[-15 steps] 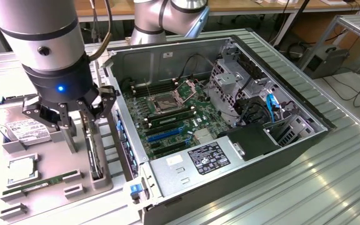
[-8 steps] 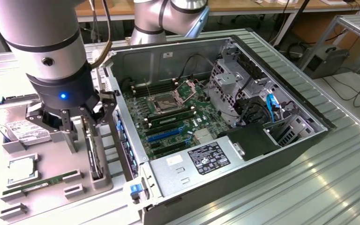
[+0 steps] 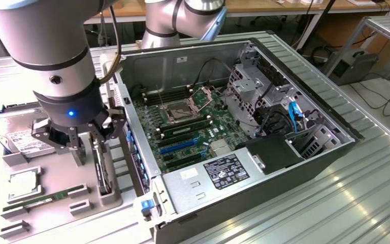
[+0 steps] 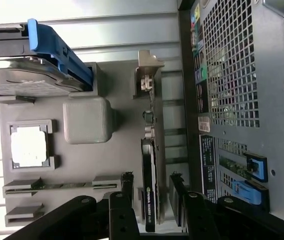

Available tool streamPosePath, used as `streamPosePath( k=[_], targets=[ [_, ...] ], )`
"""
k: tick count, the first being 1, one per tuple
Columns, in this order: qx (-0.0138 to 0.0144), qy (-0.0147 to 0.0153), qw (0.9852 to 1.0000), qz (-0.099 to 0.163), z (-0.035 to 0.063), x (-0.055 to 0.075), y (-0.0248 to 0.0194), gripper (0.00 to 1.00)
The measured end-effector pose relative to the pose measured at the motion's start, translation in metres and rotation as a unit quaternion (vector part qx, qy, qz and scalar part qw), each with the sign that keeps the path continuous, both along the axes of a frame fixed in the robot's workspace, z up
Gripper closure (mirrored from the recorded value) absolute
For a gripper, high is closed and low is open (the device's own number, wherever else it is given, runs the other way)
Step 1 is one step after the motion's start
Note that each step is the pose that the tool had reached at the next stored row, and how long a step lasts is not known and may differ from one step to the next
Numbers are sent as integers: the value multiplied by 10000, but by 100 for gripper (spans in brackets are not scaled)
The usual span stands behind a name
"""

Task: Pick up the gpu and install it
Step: 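Pick up the gpu and move the gpu toward the slot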

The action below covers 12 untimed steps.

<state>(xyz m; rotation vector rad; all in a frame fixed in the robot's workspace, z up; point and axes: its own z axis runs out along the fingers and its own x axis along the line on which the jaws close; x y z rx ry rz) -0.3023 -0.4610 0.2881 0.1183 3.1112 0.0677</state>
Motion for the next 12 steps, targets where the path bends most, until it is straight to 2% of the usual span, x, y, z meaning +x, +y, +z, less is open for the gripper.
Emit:
streamPosePath(
  k=[4,12],
  targets=[
    [0,0,10000,0,-99,-12,5,58],
    [0,1,10000,-5,-303,-12,57,58]
  ],
)
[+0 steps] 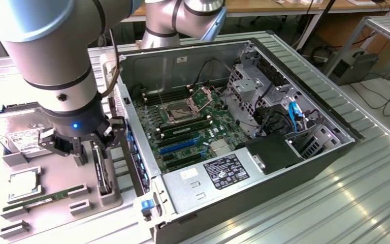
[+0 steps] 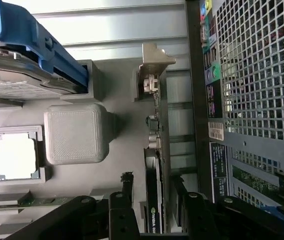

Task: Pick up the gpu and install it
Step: 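Pick up the gpu and move the gpu toward the slot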

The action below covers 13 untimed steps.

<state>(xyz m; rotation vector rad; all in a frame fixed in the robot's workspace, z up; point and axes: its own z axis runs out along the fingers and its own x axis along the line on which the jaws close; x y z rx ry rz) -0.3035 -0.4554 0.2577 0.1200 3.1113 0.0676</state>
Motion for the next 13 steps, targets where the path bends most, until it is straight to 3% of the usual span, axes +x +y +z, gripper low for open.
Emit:
streamPosePath(
  k=[8,13],
  targets=[
    [18,-2,10000,-65,-133,-1,0,58],
    [17,-2,10000,-70,-156,2,0,58]
  ],
)
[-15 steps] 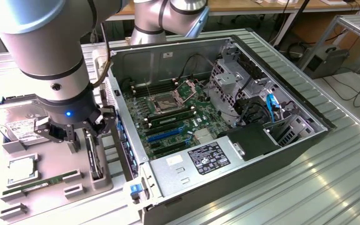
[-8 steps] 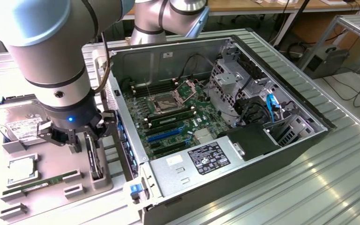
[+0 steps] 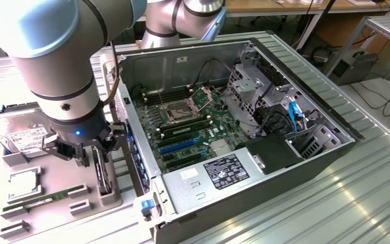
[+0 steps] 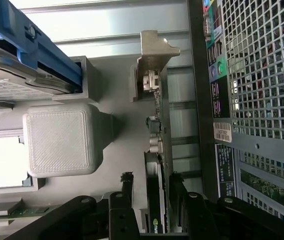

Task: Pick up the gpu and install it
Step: 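Pick up the gpu and move the gpu toward the slot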

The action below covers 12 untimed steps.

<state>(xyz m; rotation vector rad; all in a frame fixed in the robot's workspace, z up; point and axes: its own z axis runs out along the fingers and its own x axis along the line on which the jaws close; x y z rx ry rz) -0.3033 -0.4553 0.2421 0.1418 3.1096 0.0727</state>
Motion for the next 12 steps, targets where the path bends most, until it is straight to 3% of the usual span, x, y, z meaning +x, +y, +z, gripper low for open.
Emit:
streamPosePath(
  k=[7,8,10,11,12],
  targets=[
    [0,0,10000,0,-5,12,0,59],
    [0,0,10000,0,-5,12,0,66],
    [0,0,10000,0,-5,12,0,66],
    [0,0,10000,0,-5,12,0,73],
    [0,0,10000,1,-4,12,-1,73]
  ],
)
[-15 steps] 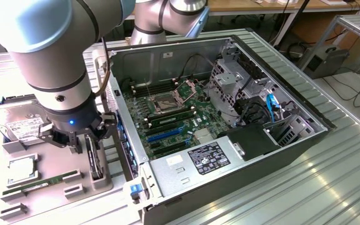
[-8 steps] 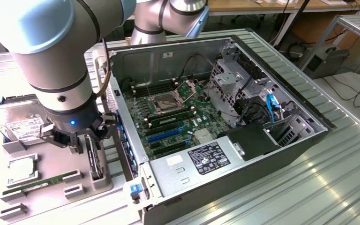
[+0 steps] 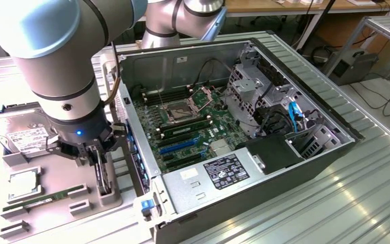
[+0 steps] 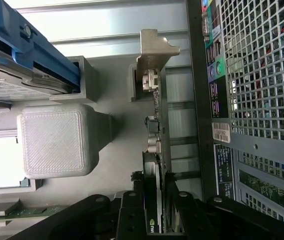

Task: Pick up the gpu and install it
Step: 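Pick up the gpu and move the gpu toward the slot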

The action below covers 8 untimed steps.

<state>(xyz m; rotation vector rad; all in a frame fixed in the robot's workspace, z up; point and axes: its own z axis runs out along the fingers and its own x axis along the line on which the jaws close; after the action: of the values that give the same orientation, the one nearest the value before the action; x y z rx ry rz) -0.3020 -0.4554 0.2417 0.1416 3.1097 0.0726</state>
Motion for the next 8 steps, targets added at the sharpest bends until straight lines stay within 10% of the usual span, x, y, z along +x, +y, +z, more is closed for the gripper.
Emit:
streamPosePath(
  k=[8],
  targets=[
    [1,-1,9992,400,-1,0,0,73]
  ],
)
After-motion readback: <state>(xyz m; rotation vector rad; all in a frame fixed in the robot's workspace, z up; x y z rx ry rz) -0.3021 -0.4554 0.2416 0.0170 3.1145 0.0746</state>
